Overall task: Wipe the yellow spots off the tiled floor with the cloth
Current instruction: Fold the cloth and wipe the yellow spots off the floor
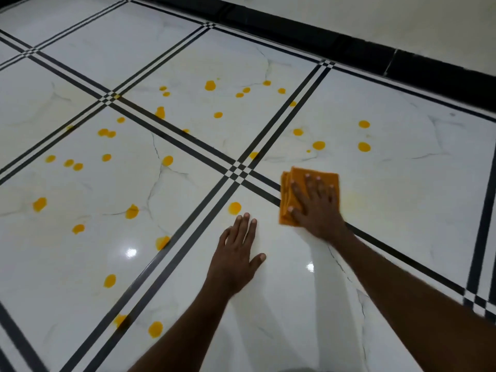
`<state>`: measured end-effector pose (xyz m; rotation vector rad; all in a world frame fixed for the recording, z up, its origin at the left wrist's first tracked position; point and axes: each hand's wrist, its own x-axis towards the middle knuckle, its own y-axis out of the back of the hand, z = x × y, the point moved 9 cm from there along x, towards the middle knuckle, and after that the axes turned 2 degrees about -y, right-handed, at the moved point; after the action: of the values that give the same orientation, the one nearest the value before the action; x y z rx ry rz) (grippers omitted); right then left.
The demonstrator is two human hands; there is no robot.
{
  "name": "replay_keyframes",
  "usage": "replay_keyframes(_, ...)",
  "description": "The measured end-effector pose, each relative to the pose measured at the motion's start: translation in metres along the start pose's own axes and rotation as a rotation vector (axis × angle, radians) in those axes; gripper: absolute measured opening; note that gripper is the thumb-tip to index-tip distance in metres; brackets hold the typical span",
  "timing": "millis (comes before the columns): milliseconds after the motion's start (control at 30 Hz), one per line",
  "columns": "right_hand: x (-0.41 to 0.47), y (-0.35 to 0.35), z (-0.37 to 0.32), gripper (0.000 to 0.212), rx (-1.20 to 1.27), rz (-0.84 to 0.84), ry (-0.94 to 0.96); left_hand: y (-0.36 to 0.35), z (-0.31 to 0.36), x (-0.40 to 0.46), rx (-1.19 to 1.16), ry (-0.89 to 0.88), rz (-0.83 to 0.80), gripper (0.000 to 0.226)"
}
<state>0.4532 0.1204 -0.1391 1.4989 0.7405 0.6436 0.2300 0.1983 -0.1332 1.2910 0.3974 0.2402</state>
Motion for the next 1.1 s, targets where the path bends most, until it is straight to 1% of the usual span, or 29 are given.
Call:
replay_keyframes(67,0.007,0.006,0.04,0.075,0.005,0.035,-0.198,0.0,-0.002,0.001,-0.007,-0.016,-0.004,0.078)
replay_keyframes(100,-0.003,0.011,0.046,0.074,0.025,0.077,-0.261,0.0,-0.002,0.0,-0.011,-0.015,-0.006,0.078)
replay_keyframes(167,-0.034,0.015,0.028,0.074,0.018,0.115,-0.332,0.002,-0.004,-0.003,-0.02,0.02,0.011,0.079)
replay_keyframes(200,-0.047,0.01,0.006,0.075,0.022,0.106,-0.293,0.002,-0.007,-0.006,-0.026,0.049,0.023,0.08)
replay_keyframes(233,-0.055,0.005,-0.019,0.076,0.033,0.075,-0.202,0.005,-0.01,-0.008,-0.025,0.074,0.044,0.081)
replay_keyframes(300,-0.049,-0.001,-0.058,0.077,0.019,0.018,0.053,0.011,-0.017,-0.01,-0.011,0.115,0.096,0.083)
replay_keyframes(333,-0.038,-0.004,-0.06,0.077,0.01,0.0,0.134,0.014,-0.022,-0.012,-0.006,0.133,0.112,0.083)
replay_keyframes(367,-0.026,-0.004,-0.054,0.076,0.011,-0.015,0.153,0.016,-0.027,-0.014,-0.007,0.151,0.12,0.085)
replay_keyframes(400,-0.013,-0.003,-0.038,0.077,0.006,-0.004,0.111,0.018,-0.032,-0.015,-0.015,0.17,0.123,0.087)
replay_keyframes(433,-0.003,-0.001,-0.02,0.077,0.013,0.01,0.012,0.018,-0.037,-0.018,-0.027,0.195,0.117,0.089)
replay_keyframes(500,-0.003,0.003,-0.008,0.077,0.047,0.039,-0.178,0.017,-0.047,-0.025,-0.049,0.238,0.093,0.093)
replay_keyframes(533,-0.011,0.005,-0.022,0.078,0.056,0.056,-0.195,0.016,-0.049,-0.026,-0.056,0.247,0.081,0.094)
replay_keyframes(567,-0.02,0.004,-0.047,0.078,0.061,0.048,-0.147,0.016,-0.053,-0.03,-0.061,0.261,0.071,0.096)
replay_keyframes(667,-0.044,-0.004,-0.116,0.078,0.041,0.001,0.137,0.017,-0.062,-0.036,-0.083,0.29,0.07,0.1)
replay_keyframes(700,-0.036,-0.004,-0.13,0.078,0.038,-0.008,0.214,0.018,-0.066,-0.039,-0.085,0.295,0.075,0.101)
replay_keyframes(767,0.0,-0.007,-0.144,0.077,0.032,-0.025,0.308,0.02,-0.071,-0.042,-0.076,0.292,0.09,0.102)
replay_keyframes(800,0.019,-0.007,-0.143,0.077,0.019,-0.055,0.317,0.021,-0.072,-0.043,-0.071,0.29,0.094,0.103)
replay_keyframes(867,0.052,-0.007,-0.119,0.077,0.016,-0.065,0.212,0.022,-0.075,-0.044,-0.075,0.299,0.104,0.104)
replay_keyframes(933,0.051,0.001,-0.093,0.077,0.056,-0.005,0.056,0.023,-0.076,-0.043,-0.087,0.306,0.09,0.106)
replay_keyframes(967,0.037,0.003,-0.094,0.077,0.069,0.022,0.014,0.023,-0.076,-0.041,-0.094,0.303,0.07,0.106)
replay_keyframes(1000,0.018,0.002,-0.106,0.077,0.07,0.02,0.021,0.022,-0.077,-0.04,-0.097,0.299,0.035,0.105)
replay_keyframes(1033,-0.003,-0.002,-0.128,0.078,0.062,0.011,0.087,0.023,-0.078,-0.039,-0.093,0.29,-0.016,0.104)
replay_keyframes(1100,-0.026,-0.01,-0.17,0.076,0.052,-0.037,0.315,0.03,-0.084,-0.036,-0.051,0.251,-0.122,0.1)
